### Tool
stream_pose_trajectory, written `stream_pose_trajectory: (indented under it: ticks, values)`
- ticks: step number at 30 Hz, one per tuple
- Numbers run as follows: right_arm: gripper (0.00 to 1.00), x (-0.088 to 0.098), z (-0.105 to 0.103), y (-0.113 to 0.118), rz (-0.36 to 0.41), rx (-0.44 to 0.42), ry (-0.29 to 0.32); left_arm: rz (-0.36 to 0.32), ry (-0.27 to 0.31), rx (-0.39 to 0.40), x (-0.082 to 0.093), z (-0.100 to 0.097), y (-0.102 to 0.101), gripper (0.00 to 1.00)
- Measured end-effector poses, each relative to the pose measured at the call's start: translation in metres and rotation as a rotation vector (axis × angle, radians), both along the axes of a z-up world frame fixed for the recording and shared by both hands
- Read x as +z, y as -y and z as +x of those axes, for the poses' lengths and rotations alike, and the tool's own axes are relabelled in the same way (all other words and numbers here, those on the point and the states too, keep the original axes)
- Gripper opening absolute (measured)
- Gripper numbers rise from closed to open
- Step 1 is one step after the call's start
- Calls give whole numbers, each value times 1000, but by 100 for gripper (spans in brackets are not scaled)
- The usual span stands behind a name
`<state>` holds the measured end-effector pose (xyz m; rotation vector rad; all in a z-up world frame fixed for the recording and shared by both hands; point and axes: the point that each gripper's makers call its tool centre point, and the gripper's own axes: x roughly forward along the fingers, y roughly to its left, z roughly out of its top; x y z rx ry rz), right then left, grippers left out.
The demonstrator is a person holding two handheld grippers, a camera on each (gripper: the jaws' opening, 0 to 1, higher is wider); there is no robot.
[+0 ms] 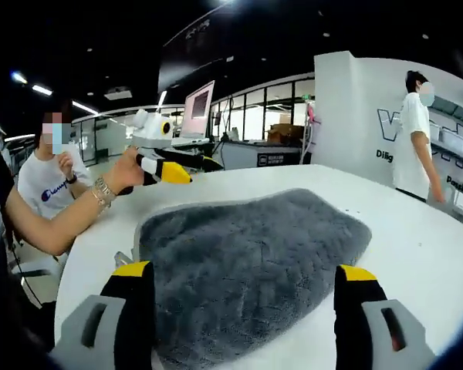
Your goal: Open the folded towel by lifting each exposed corner and separating the folded layers until the towel lies flat within the target outline without major curled edges
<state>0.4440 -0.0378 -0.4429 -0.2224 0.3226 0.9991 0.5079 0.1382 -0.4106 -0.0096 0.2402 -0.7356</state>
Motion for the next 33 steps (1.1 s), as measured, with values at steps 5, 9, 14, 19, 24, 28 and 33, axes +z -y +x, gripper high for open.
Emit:
stream_pose_trajectory:
  ticks: [5,9,14,19,24,28,33]
  values:
    - [99,10,-17,-7,27,58,16,-4,0,-8,0,-1,3,92]
    - [98,11,-33,-12,6,131,23,9,-13,5,-4,3,-1,91]
    - [88,6,-57,-9,-67,256,40,10,-18,5,-6,-1,1,91]
    - [67,1,-68,7,-174,335,121,12,-18,5,-7,-4,2,91]
    - [34,1,-73,17,-186,378,125,13,-18,4,-5,3,-1,91]
    - [25,-5,-85,19,-224,446,148,13,-16,4,-4,2,-1,91]
    - [4,-13,-92,17,-250,503,138,10,-10,-2,-3,-3,2,91]
